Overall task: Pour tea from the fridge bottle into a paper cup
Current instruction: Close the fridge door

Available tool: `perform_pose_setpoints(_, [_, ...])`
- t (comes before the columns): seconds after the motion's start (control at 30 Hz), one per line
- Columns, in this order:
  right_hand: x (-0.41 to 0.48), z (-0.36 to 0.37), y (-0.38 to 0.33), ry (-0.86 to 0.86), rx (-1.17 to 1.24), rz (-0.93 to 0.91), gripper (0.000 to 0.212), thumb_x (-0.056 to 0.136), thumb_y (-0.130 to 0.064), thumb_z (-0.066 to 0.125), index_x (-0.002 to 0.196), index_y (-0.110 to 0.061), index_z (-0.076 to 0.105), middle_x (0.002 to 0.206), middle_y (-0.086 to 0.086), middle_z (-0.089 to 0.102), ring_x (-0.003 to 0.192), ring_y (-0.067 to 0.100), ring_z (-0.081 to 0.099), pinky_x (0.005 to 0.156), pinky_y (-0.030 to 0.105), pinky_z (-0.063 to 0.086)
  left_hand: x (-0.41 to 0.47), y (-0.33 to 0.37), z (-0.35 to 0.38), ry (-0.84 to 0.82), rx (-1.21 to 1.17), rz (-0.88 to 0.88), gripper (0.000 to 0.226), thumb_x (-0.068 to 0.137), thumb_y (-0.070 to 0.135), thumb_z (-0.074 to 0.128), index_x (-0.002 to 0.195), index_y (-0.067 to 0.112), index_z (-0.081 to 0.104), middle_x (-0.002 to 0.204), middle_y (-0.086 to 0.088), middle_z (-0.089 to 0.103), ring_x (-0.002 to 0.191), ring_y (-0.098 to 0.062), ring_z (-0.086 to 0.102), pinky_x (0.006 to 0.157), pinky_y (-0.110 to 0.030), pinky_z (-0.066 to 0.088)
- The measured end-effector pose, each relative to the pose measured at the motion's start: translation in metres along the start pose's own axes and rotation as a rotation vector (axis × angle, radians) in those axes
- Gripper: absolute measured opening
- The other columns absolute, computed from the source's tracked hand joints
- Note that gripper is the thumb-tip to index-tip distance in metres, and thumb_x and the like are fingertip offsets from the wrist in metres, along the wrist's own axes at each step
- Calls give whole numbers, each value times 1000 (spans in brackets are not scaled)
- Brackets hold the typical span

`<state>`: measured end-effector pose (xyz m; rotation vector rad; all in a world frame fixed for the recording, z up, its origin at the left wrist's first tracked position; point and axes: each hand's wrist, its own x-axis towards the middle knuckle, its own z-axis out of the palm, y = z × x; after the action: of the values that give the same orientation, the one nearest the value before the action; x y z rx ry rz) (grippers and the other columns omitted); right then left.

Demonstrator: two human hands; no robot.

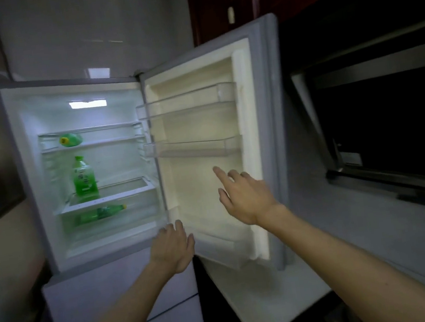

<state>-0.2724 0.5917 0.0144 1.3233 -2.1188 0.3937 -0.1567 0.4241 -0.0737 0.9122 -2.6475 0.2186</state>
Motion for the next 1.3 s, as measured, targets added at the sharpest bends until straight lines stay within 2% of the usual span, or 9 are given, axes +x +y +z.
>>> perform_pose_setpoints(0.3, [-2,-55,125,243,73,178,59,100,-25,34,155,-19,14,127,12,49,105,30,52,72,39,42,30,144,3,13,-294,124,45,101,39,29,133,9,32,119,-12,52,109,-29,52,82,-40,45])
perform_pose_setpoints(0.43, [16,-48,161,182,207,262,60,103,-27,30,156,-24,4,139,13,43,110,31,52,87,46,49,41,169,8,21,-354,103,45,100,38,29,134,9,33,118,-11,53,107,-28,53,84,-40,47])
perform_pose_setpoints(0.6, [51,-38,186,185,337,322,59,105,-30,26,156,-27,-5,154,13,30,120,33,51,98,47,45,56,186,8,76,-416,79,62,101,37,30,150,4,13,131,-13,48,114,-28,52,89,-39,45])
perform_pose_setpoints(0.8, [91,-20,193,100,617,387,61,106,-38,21,153,-27,-17,162,10,14,140,31,33,114,42,26,69,196,2,198,-441,54,67,99,35,32,152,5,4,130,-9,50,107,-23,54,83,-33,46])
perform_pose_setpoints(0.9, [104,-9,189,134,752,414,63,105,-43,20,154,-27,-16,163,8,12,146,29,25,120,44,19,72,198,0,243,-439,59,69,98,34,33,153,6,3,128,-8,48,107,-22,52,83,-33,46])
perform_pose_setpoints(1.1, [113,-2,183,260,694,449,61,106,-41,21,156,-14,-1,155,15,33,136,32,40,114,44,32,72,204,-3,295,-477,121,67,97,33,35,153,8,6,127,-7,44,105,-21,50,79,-33,49])
perform_pose_setpoints(1.2, [111,-8,173,332,645,348,52,106,-35,24,151,-11,17,122,14,60,94,27,63,87,41,51,69,204,-5,346,-524,126,68,94,32,39,151,7,11,122,-8,43,102,-22,50,75,-33,50])
perform_pose_setpoints(1.23, [110,-9,168,366,637,295,46,106,-34,26,146,-11,24,106,9,63,78,21,62,74,40,53,67,202,-6,376,-530,113,68,93,33,39,150,6,14,119,-9,43,99,-22,49,74,-33,51])
perform_pose_setpoints(1.3, [110,-12,159,430,618,190,39,105,-30,31,138,-10,31,93,1,62,65,13,59,60,32,48,61,193,-8,449,-518,73,68,90,36,35,148,4,20,116,-8,43,95,-21,49,72,-32,52])
